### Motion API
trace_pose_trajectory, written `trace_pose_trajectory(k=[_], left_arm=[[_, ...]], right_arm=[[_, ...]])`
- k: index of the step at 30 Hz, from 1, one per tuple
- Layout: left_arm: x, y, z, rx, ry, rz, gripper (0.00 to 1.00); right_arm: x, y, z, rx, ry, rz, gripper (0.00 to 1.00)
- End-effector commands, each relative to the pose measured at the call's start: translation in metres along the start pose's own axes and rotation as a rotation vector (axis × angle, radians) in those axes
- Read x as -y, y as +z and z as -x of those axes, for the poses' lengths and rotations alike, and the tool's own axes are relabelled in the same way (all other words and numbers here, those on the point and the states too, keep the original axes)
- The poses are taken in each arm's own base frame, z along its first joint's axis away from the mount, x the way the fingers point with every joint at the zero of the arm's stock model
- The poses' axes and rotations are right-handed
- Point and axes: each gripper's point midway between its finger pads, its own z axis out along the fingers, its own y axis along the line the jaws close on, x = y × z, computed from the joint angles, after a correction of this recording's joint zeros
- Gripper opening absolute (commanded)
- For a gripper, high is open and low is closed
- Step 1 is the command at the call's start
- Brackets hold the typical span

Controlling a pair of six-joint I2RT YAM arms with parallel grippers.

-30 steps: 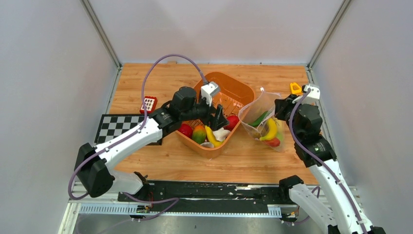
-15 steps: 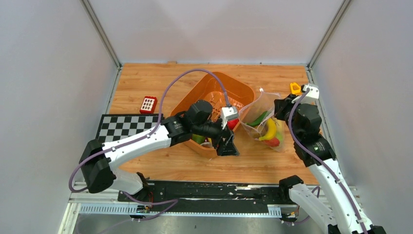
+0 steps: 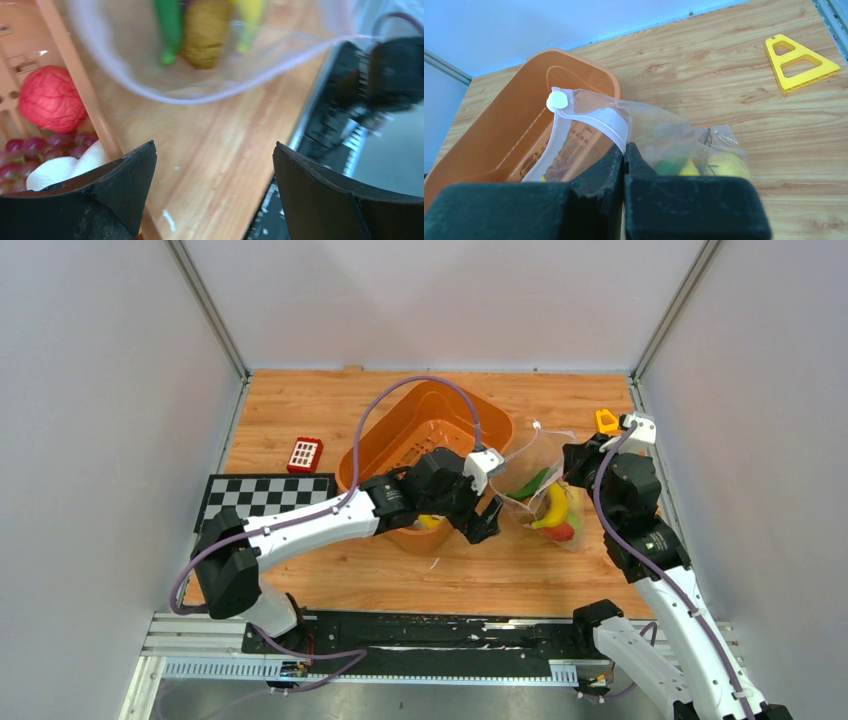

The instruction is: Place the food in the zip-top bag and seal the zipper

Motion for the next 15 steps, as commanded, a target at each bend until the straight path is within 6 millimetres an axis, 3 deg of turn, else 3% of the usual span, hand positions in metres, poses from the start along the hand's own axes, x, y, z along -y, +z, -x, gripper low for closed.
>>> trace_pose_trajectory(k=[1, 4, 7, 11, 15], left_arm=[[-0.106, -0.021, -0.073, -0.233, -0.049, 0.504, 0.95], [-0.123, -0.025, -0.071, -0.201, -0.101, 0.533, 0.96], [-0.118, -0.028, -0.054, -0.131, -0.095, 0.48, 0.95], [-0.077, -0.033, -0.002, 0.112, -0.087, 0.278, 0.97], [-0.037, -0.046, 0.036, 0.316, -0.128, 0.08, 0.98]], right_arm=[[-0.003, -0.005, 0.01, 0.033, 0.024, 0.012, 0.0], [-0.005, -0.003, 0.008, 0.023, 0.029, 0.022, 0.0], [-0.009, -0.002, 0.005, 0.012, 0.047, 0.042, 0.0], [-0.017, 0.003, -0.003, -0.015, 0.078, 0.078, 0.0], [-0.022, 0.008, -0.01, -0.038, 0.113, 0.092, 0.0]])
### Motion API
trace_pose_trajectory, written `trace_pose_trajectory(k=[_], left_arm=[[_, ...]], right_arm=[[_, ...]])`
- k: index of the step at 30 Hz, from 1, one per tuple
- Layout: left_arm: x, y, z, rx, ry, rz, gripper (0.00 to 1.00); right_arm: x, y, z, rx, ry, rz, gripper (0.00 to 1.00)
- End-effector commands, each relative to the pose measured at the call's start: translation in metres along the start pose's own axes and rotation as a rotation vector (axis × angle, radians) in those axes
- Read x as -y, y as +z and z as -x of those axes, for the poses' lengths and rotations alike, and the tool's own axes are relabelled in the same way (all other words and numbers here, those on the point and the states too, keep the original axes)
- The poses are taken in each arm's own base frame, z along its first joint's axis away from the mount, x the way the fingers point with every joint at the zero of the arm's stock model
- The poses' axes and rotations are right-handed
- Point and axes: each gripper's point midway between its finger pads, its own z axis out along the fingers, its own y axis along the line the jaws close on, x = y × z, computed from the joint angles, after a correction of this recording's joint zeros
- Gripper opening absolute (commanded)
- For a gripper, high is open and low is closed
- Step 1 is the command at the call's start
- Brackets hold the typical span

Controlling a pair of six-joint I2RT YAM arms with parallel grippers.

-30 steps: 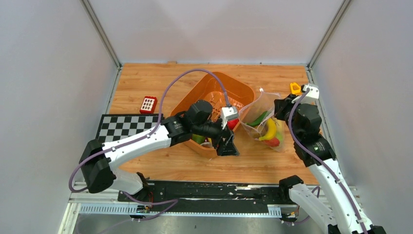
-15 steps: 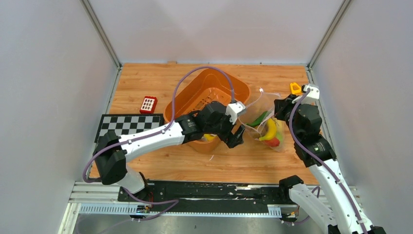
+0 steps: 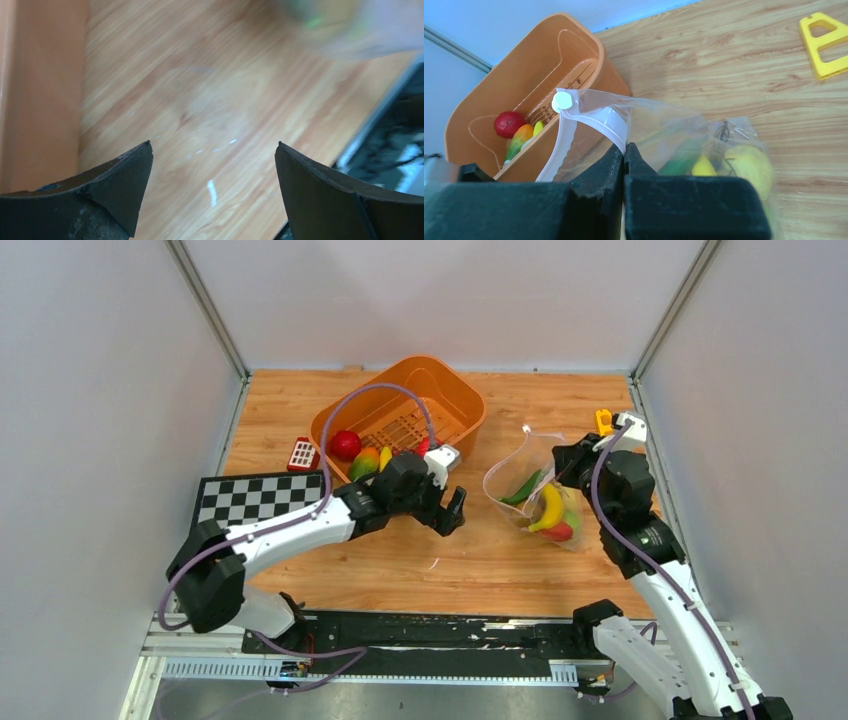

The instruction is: Place the food in the zip-top bag and seal the zipper

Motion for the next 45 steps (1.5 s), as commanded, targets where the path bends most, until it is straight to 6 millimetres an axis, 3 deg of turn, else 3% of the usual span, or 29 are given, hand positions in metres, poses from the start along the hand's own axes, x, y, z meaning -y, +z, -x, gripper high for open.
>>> trace_pose_trajectory(k=[1, 4, 7, 14, 18, 26, 31, 35, 41, 45], left_arm=[[0.064, -0.046, 0.083, 0.344, -0.068, -0.303, 0.98], [0.08, -0.062, 0.097, 0.424, -0.129, -0.395, 0.98], [0.092, -0.064, 0.098, 0.43, -0.152, -0.41, 0.98], [0.113, -0.053, 0.089, 0.363, -0.252, -0.417, 0.96], [0.129, -0.044, 0.093, 0.336, -0.243, -0.414, 0.94], [0.127, -0.014, 0.105, 0.305, -0.292, -0.335, 0.91], [0.125, 0.001, 0.095, 0.253, -0.307, -0.311, 0.88], [0.118, 0.008, 0.089, 0.243, -0.306, -0.273, 0.81], [0.113, 0.01, 0.096, 0.279, -0.289, -0.242, 0.59], [0.119, 0.009, 0.106, 0.301, -0.288, -0.272, 0.58]], right_arm=[[-0.012, 0.005, 0.002, 0.011, 0.07, 0.049, 0.0], [-0.012, 0.008, 0.001, 0.017, 0.091, 0.051, 0.0], [-0.016, 0.011, 0.002, 0.018, 0.144, 0.054, 0.0], [-0.025, 0.023, 0.004, 0.008, 0.252, 0.064, 0.0], [-0.033, 0.027, 0.002, -0.019, 0.271, 0.089, 0.0], [-0.045, 0.027, 0.001, -0.052, 0.255, 0.133, 0.0], [-0.045, 0.026, 0.002, -0.056, 0.247, 0.133, 0.0], [-0.045, 0.027, 0.001, -0.061, 0.243, 0.133, 0.0], [-0.048, 0.026, -0.002, -0.073, 0.224, 0.154, 0.0], [-0.053, 0.025, -0.005, -0.09, 0.215, 0.18, 0.0]])
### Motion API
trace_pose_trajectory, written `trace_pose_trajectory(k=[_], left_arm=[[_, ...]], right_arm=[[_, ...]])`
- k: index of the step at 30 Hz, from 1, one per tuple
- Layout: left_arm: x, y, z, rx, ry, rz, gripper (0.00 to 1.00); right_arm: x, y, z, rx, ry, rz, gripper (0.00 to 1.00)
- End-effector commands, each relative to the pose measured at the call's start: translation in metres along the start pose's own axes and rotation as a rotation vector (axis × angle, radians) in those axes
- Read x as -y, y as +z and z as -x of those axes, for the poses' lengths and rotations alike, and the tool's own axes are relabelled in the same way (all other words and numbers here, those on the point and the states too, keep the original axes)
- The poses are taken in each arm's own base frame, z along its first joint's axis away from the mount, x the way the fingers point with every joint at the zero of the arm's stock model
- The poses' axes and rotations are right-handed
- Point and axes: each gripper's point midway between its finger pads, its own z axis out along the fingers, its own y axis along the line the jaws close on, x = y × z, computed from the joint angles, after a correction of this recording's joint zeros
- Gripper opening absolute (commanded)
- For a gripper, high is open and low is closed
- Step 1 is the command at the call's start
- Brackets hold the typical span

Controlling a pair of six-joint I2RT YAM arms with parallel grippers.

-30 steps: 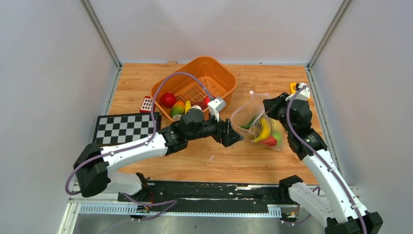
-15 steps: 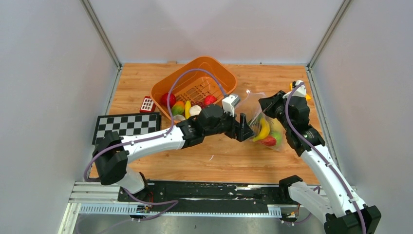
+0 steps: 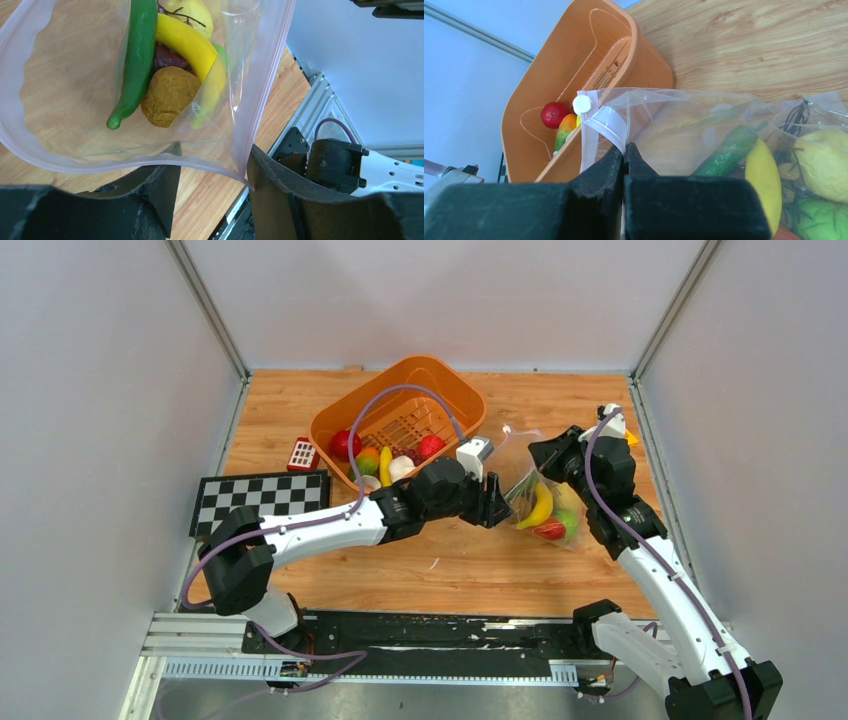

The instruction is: Place the food in the zip-top bag and seal the zipper

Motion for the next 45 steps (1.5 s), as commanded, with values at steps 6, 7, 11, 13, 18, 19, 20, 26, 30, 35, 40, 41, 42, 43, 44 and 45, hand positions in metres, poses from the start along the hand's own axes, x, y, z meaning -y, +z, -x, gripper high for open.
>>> trace_pose_trajectory(k=[6, 7, 11, 13, 18, 19, 20, 26, 30, 35, 40, 41, 42, 43, 44, 45], left_arm=[[0.025, 0.006, 0.036, 0.105, 0.006, -0.063, 0.65], [0.024, 0.006, 0.037, 0.109, 0.005, -0.061, 0.65], [0.018, 0.007, 0.038, 0.115, 0.011, -0.03, 0.58], [0.015, 0.008, 0.035, 0.105, 0.023, -0.022, 0.44], [0.009, 0.004, 0.036, 0.115, 0.077, 0.003, 0.21], [0.009, 0.004, 0.037, 0.116, 0.092, 0.002, 0.17], [0.009, 0.002, 0.037, 0.116, 0.109, 0.0, 0.11], [0.004, -0.02, 0.049, 0.111, 0.25, -0.004, 0.0], [-0.007, -0.05, 0.063, 0.068, 0.332, -0.065, 0.0], [-0.01, -0.089, 0.077, -0.008, 0.501, -0.075, 0.0], [-0.003, -0.113, 0.079, -0.069, 0.66, -0.107, 0.0], [-0.006, -0.117, 0.077, -0.101, 0.676, -0.099, 0.0], [-0.008, -0.119, 0.073, -0.131, 0.693, -0.098, 0.0], [-0.009, -0.122, 0.072, -0.153, 0.716, -0.095, 0.0], [-0.012, -0.126, 0.072, -0.17, 0.73, -0.086, 0.0], [-0.014, -0.13, 0.069, -0.189, 0.741, -0.083, 0.0]], right_arm=[[-0.025, -0.004, 0.015, 0.022, -0.025, 0.089, 0.0], [-0.024, -0.004, 0.014, 0.018, -0.026, 0.086, 0.0], [-0.024, -0.004, 0.013, 0.016, -0.031, 0.09, 0.0], [-0.026, -0.006, 0.014, 0.016, -0.035, 0.097, 0.0], [-0.033, -0.008, 0.012, 0.01, -0.066, 0.145, 0.01], [-0.036, -0.009, 0.01, 0.001, -0.077, 0.169, 0.01], [-0.039, -0.009, 0.009, -0.004, -0.09, 0.188, 0.02], [-0.055, -0.016, 0.021, 0.025, -0.27, 0.282, 0.31], [-0.065, -0.027, 0.057, 0.103, -0.401, 0.293, 0.54], [-0.08, -0.044, 0.097, 0.236, -0.585, 0.331, 0.61], [-0.086, -0.039, 0.105, 0.262, -0.733, 0.403, 0.6], [-0.09, -0.037, 0.102, 0.252, -0.766, 0.456, 0.6], [-0.092, -0.036, 0.1, 0.25, -0.834, 0.522, 0.61], [-0.094, -0.035, 0.092, 0.223, -0.868, 0.586, 0.63], [-0.088, -0.034, 0.09, 0.19, -0.909, 0.622, 0.63], [-0.083, -0.033, 0.09, 0.161, -0.923, 0.645, 0.63]])
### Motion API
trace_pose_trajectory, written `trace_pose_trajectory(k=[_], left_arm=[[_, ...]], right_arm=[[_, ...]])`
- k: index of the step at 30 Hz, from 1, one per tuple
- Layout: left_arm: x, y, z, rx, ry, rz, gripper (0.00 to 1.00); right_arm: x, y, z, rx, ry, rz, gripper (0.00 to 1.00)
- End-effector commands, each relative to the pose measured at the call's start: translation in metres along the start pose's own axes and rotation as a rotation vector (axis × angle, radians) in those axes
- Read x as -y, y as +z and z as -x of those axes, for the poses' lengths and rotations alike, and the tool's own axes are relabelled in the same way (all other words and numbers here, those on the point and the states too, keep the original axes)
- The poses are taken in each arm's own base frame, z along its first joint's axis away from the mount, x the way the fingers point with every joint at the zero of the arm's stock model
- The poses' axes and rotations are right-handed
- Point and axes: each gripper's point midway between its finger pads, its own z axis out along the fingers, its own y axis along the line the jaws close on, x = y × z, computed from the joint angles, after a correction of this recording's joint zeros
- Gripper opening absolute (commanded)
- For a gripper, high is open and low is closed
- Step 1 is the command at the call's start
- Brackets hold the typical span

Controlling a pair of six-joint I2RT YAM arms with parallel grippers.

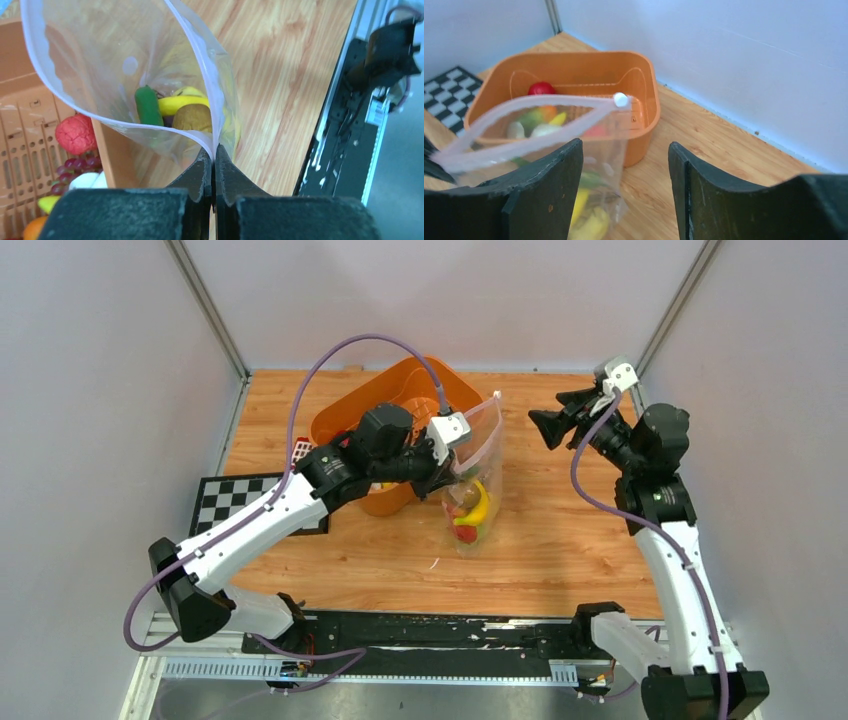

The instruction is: Place the food in the zip-top bag and seal the zipper

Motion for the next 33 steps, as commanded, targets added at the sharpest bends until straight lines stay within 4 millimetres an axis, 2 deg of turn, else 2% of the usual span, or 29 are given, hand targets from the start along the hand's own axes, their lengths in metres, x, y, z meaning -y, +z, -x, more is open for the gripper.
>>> trace_pose_trajectory(k=[1, 3, 5, 12, 19, 24, 28, 31, 33], left_arm=[[0.006, -0.024, -0.014, -0.11, 0.141, -0.049, 0.0], [0.007, -0.032, -0.023, -0.151, 0.162, -0.057, 0.0], [0.007, -0.038, -0.026, -0.169, 0.178, -0.054, 0.0], [0.014, -0.038, -0.013, -0.091, 0.176, -0.082, 0.0], [0.025, -0.042, -0.023, -0.111, 0.202, -0.146, 0.0], [0.037, -0.048, -0.033, -0.13, 0.216, -0.218, 0.0], [0.043, -0.05, -0.043, -0.163, 0.247, -0.271, 0.0], [0.052, -0.051, -0.042, -0.164, 0.28, -0.342, 0.0], [0.06, -0.052, -0.033, -0.137, 0.3, -0.388, 0.0]], right_arm=[[-0.004, -0.002, 0.01, 0.009, -0.183, 0.247, 0.63], [-0.002, -0.007, 0.007, 0.011, -0.193, 0.319, 0.64], [-0.01, -0.012, -0.005, -0.005, -0.242, 0.41, 0.67], [-0.035, -0.023, -0.029, -0.002, -0.305, 0.563, 0.72], [-0.041, -0.026, -0.046, -0.005, -0.315, 0.626, 0.73], [-0.045, -0.029, -0.052, -0.005, -0.311, 0.67, 0.73], [-0.056, -0.035, -0.056, 0.019, -0.292, 0.749, 0.74], [-0.06, -0.035, -0.055, 0.04, -0.28, 0.787, 0.74], [-0.059, -0.032, -0.056, 0.035, -0.262, 0.797, 0.73]])
